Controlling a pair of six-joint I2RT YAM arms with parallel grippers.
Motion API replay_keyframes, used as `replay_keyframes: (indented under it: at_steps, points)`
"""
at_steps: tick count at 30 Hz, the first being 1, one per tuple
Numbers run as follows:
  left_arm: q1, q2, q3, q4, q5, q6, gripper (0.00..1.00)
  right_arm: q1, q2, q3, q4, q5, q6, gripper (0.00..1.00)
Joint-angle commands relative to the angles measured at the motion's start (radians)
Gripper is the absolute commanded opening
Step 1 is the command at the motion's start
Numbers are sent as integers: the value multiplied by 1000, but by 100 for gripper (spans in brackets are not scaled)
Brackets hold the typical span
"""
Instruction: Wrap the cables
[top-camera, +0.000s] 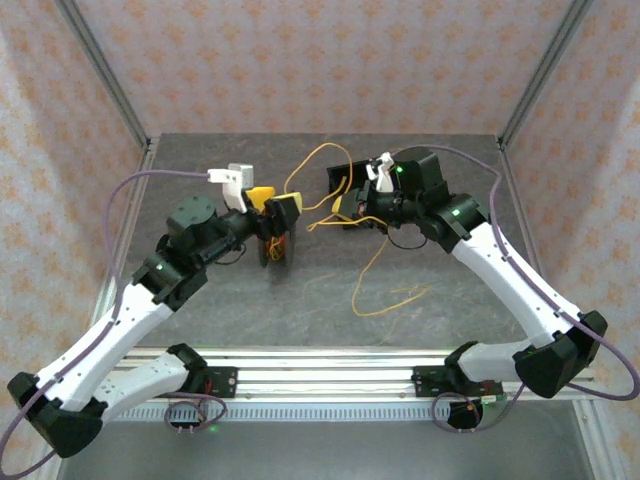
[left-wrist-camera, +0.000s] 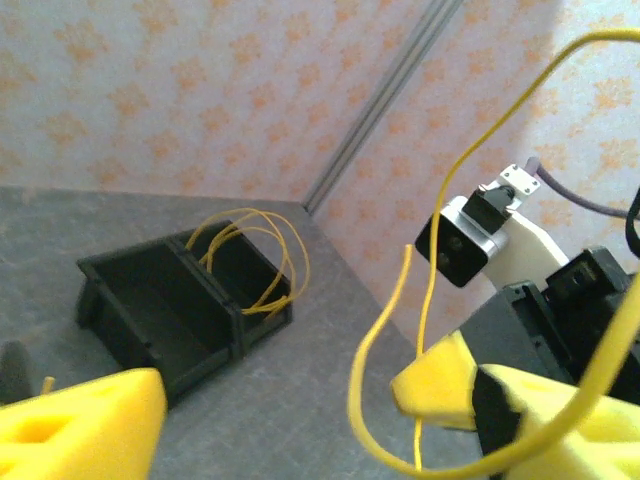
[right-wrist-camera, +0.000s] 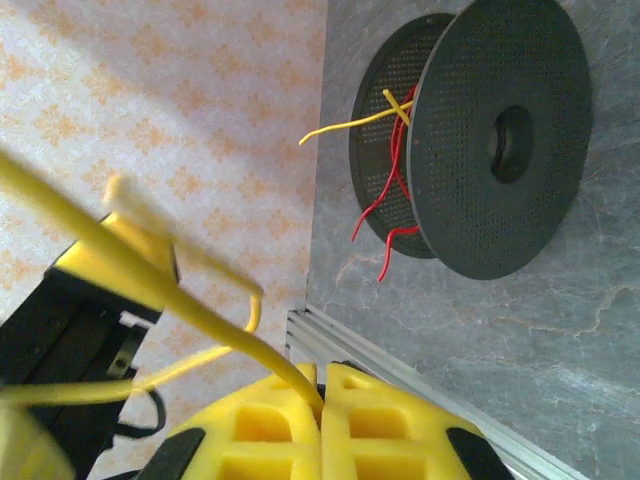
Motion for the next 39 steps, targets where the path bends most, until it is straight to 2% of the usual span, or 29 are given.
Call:
replay_keyframes:
  at_steps: [1,5,7,9,11,14,16,18,21,25,26,27,30,31,32,33,35,36,39]
  points:
    - [6,26,-6,144,110,-52,67,-3,-39,-4,47,-44,15,0]
    - [6,49,-15,185,132,-67,44,-3,-40,-6,48,-50,18,0]
    - [5,48,-18,182,128,-67,22,-3,-40,-3,41,-43,15,0]
    - [6,42,-1,109,102,-42,2,-3,-38,12,-1,-12,-15,0]
    - [6,30,52,-52,49,24,0,-5,-32,62,-114,73,-93,0]
    - [6,38,212,-450,-102,175,0,-30,-10,164,-315,240,-244,0]
    - [6,87,345,-711,-198,256,0,-50,9,238,-455,435,-348,0]
    - [6,154,452,-925,-244,298,0,-52,27,297,-533,639,-424,0]
    - [6,240,553,-1138,-282,325,0,-53,64,360,-574,861,-506,0]
    - [6,279,610,-1266,-424,345,0,-53,106,405,-578,983,-574,0]
    - [6,274,614,-1259,-437,346,0,-52,109,410,-573,966,-578,0]
    - [6,255,603,-1223,-405,349,0,-52,106,406,-551,900,-582,0]
    - [6,212,572,-1089,-207,332,0,-53,90,358,-449,596,-595,0]
    - [6,211,570,-1058,-160,321,0,-52,94,349,-433,545,-590,3]
    - [6,219,577,-1034,-122,310,0,-52,96,335,-418,508,-588,17]
    - [6,233,586,-1016,-78,303,0,-52,97,319,-400,483,-586,36]
    - [6,273,613,-997,-53,285,0,-53,84,282,-372,462,-581,57]
    - [6,295,623,-982,-53,273,0,-52,74,265,-364,445,-573,64]
    - [6,342,640,-927,-57,233,0,-53,20,214,-314,380,-545,76]
